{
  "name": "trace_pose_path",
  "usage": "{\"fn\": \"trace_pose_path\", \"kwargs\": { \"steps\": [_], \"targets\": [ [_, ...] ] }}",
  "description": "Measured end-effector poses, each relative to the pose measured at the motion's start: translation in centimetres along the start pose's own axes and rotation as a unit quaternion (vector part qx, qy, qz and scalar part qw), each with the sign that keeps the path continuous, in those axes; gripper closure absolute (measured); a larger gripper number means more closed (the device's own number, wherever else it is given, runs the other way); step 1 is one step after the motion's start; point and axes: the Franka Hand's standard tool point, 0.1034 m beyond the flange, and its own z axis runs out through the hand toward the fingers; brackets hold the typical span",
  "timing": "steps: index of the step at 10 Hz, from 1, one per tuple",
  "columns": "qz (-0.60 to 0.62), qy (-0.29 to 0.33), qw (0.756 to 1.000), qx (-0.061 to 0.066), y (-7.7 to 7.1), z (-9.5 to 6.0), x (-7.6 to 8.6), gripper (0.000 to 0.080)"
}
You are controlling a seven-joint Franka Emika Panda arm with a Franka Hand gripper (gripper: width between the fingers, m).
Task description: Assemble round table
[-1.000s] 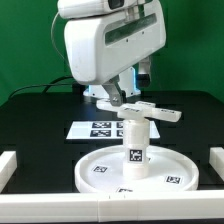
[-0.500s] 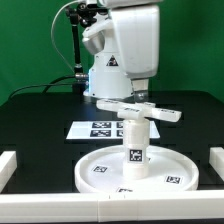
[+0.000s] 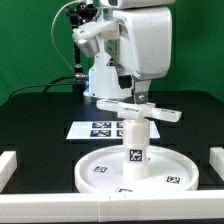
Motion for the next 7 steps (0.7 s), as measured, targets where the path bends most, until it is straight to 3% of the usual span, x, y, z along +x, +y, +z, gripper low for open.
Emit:
{"fn": "trace_pose_path", "kwargs": {
  "steps": [3,7],
  "targets": [
    [-0.111,-0.001,0.994,0.005,-0.8,0.7,0.2,0.0151],
    [-0.09,0.002,0.996,0.016,-1.9,1.8,0.5,0.0151]
  ]
}}
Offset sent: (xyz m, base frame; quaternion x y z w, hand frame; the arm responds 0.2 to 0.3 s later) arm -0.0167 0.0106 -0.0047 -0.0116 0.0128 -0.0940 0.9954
